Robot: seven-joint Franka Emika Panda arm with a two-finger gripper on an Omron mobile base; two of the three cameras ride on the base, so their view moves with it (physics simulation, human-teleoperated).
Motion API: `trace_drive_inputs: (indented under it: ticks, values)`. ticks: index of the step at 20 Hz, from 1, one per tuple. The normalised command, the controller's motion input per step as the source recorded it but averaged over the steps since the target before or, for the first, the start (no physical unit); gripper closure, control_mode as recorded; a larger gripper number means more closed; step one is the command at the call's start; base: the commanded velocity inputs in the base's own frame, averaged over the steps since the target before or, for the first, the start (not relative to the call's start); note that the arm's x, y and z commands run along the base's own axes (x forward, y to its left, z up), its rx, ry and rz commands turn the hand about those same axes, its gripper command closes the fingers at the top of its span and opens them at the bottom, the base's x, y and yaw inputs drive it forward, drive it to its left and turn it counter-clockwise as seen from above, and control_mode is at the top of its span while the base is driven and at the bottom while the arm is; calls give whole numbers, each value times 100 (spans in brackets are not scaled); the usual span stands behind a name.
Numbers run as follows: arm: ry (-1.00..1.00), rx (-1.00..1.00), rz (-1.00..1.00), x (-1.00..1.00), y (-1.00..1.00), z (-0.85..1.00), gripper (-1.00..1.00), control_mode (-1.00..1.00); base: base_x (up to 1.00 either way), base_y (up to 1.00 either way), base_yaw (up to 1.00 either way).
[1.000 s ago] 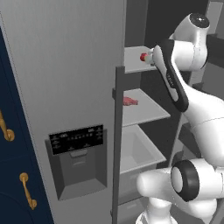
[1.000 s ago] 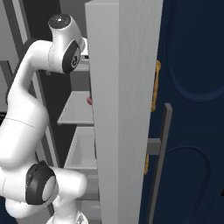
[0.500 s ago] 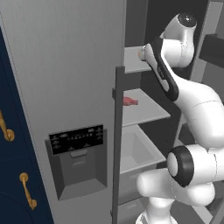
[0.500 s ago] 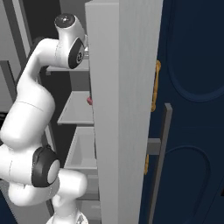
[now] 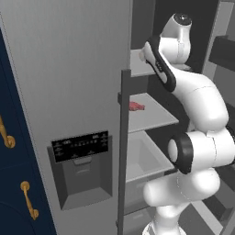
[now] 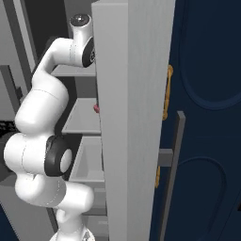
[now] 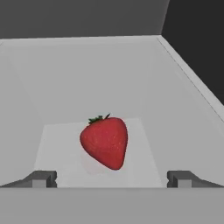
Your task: Take the strawberry from the fridge and place it on top of the pancake, located on the dining counter.
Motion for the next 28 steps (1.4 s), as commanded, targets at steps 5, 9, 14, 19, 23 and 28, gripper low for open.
trace_drive_inputs:
  ticks: [5, 9, 14, 19, 23, 28]
  values:
    - [5, 0, 0, 43, 0, -12, -100, -100, 0, 0, 0]
    - [2, 0, 0, 24, 0, 0, -100, -100, 0, 0, 0]
    - [10, 0, -1, -10, 0, -12, -100, -100, 0, 0, 0]
    - [1, 0, 0, 0, 1, -15, 100, -100, 0, 0, 0]
    - [0, 2, 0, 0, 6, -29, 100, -100, 0, 0, 0]
    - [-20, 0, 0, -60, 4, -7, 100, -100, 0, 0, 0]
